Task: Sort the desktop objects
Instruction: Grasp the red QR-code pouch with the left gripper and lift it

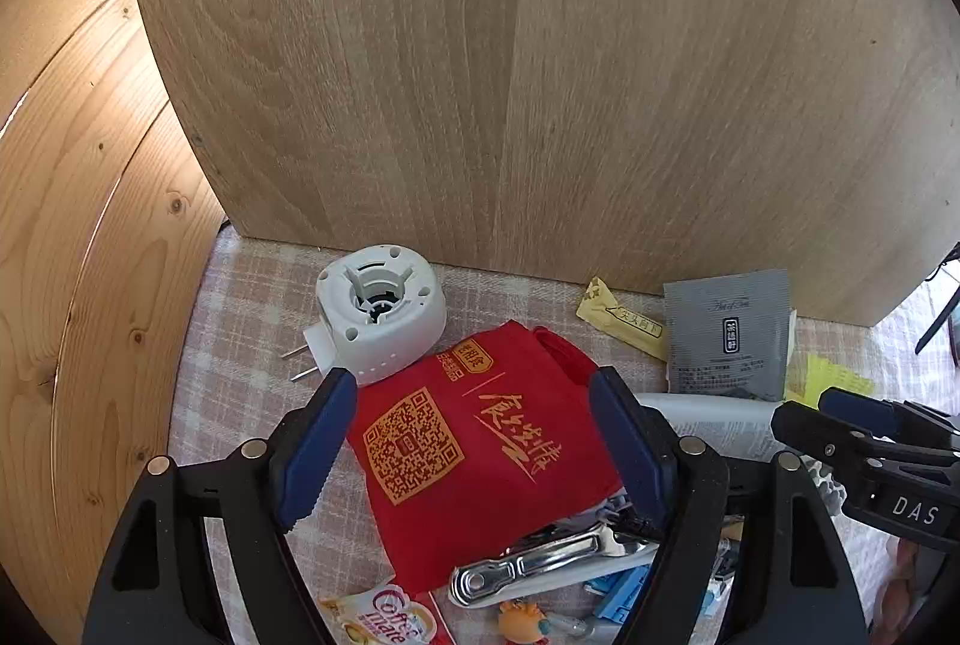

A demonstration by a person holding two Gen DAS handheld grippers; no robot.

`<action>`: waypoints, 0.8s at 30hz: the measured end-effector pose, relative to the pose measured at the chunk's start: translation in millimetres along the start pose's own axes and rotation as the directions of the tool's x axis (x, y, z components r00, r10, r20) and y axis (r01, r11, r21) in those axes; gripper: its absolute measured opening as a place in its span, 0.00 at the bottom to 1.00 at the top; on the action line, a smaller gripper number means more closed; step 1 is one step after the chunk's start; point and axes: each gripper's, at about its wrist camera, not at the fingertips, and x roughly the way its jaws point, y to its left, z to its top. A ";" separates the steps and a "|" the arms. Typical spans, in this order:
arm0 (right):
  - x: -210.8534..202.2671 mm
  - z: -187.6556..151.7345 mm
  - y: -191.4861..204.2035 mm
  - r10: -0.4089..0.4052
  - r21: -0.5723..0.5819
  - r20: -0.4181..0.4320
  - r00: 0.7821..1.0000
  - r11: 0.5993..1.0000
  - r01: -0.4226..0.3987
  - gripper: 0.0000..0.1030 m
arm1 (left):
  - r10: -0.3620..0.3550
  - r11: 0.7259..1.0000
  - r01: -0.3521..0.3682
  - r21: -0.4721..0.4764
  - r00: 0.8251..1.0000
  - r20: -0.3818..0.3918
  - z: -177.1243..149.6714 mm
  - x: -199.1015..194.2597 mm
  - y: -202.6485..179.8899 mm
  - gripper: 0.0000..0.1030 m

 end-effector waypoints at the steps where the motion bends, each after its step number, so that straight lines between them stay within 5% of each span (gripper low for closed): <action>1: 6.0 2.8 -0.9 0.014 0.017 -0.014 1.000 1.000 -0.014 0.61 | 0.003 1.000 -0.003 0.001 1.000 -0.008 1.9 7.4 1.0 0.70; 6: 28.9 8.5 14.4 -0.010 -0.023 -0.031 0.999 1.000 0.009 0.61 | -0.065 0.997 0.063 -0.035 0.995 -0.073 -2.1 36.6 1.8 0.62; 13: 33.9 -19.9 20.9 -0.015 -0.137 -0.078 0.997 0.991 0.005 0.61 | -0.096 0.994 0.098 0.040 0.994 -0.047 -44.6 27.1 -26.2 0.62; 24: 2.1 -143.2 -21.9 -0.107 -0.268 -0.071 0.992 0.960 0.084 0.54 | -0.175 0.971 0.184 0.155 0.982 -0.067 -144.9 -14.7 -87.8 0.62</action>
